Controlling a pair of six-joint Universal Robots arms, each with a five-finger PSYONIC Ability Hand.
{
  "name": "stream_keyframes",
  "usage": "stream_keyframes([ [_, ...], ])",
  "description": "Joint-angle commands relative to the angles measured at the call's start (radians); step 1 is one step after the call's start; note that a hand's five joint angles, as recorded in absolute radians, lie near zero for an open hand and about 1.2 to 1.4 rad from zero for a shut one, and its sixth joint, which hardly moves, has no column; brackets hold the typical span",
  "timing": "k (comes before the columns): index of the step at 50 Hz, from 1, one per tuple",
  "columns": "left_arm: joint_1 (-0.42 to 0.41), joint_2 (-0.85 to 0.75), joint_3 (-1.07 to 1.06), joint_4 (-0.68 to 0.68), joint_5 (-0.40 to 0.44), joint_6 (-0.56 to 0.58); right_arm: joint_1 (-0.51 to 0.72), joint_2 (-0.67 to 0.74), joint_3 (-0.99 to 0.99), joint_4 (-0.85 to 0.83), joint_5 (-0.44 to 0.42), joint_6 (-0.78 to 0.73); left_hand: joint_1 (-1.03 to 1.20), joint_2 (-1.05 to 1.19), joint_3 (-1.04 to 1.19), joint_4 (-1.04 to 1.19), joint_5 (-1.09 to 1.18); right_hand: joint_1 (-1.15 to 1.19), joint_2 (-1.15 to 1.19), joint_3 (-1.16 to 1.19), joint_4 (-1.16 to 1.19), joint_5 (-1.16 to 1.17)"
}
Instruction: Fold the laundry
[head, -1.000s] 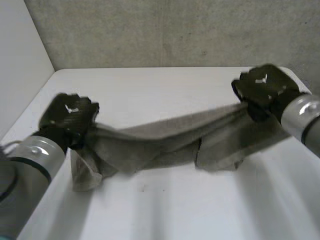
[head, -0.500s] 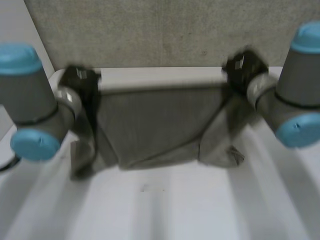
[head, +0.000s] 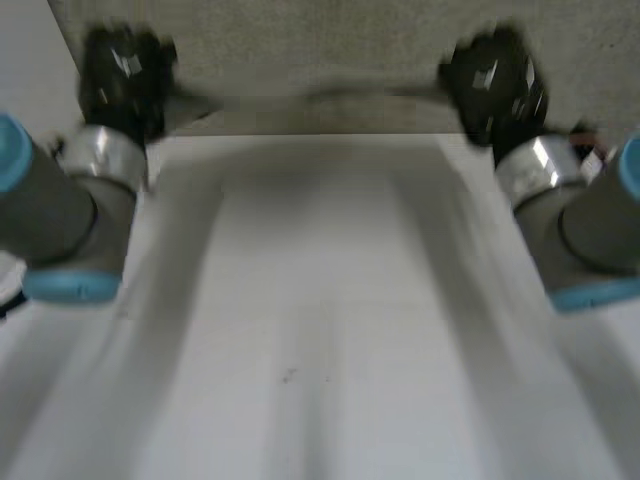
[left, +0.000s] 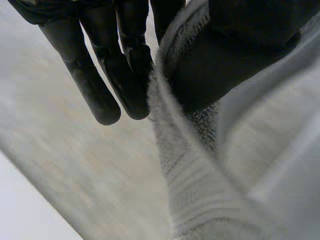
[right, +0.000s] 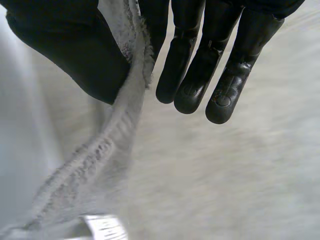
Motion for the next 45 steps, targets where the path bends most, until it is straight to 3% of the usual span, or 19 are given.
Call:
stream_keyframes([
  [1, 0.007, -0.118, -0.262, 0.022, 0.085, 0.005, -0.001, 0.07, 0.164, 0.064, -0.057, 0.028, 0.194, 0.178, 0.18, 0.179, 0.181, 0.415, 0.218, 0.207, 0.204, 0.228],
  [6, 0.009, -0.194, -0.295, 0.005, 0.083, 0.007, -0.011, 0.171, 0.182, 0.093, -0.066, 0.043, 0.194, 0.178, 0.18, 0.179, 0.181, 0.415, 0.218, 0.207, 0.204, 0.228],
  [16, 0.055, -0.163, -0.341, -0.061, 0.079, 0.006, -0.051, 0.158, 0.174, 0.252, -0.073, 0.197, 0.194, 0.178, 0.18, 0.179, 0.181, 0.415, 0.218, 0.207, 0.204, 0.228],
  [18, 0.062, -0.126, -0.351, -0.063, 0.079, 0.006, -0.062, 0.148, 0.171, 0.277, -0.074, 0.232, -0.02, -0.035, -0.034, -0.035, -0.033, 0.415, 0.218, 0.207, 0.204, 0.228],
  [25, 0.065, -0.105, -0.356, -0.049, 0.077, -0.001, -0.099, 0.122, 0.176, 0.346, -0.073, 0.379, -0.144, -0.159, -0.158, -0.158, -0.156, 0.415, 0.218, 0.207, 0.204, 0.228],
  [45, 0.151, -0.143, -0.353, -0.044, 0.077, -0.011, -0.159, 0.067, 0.199, 0.383, -0.065, 0.392, -0.146, -0.162, -0.161, -0.161, -0.159, 0.415, 0.218, 0.207, 0.204, 0.228],
])
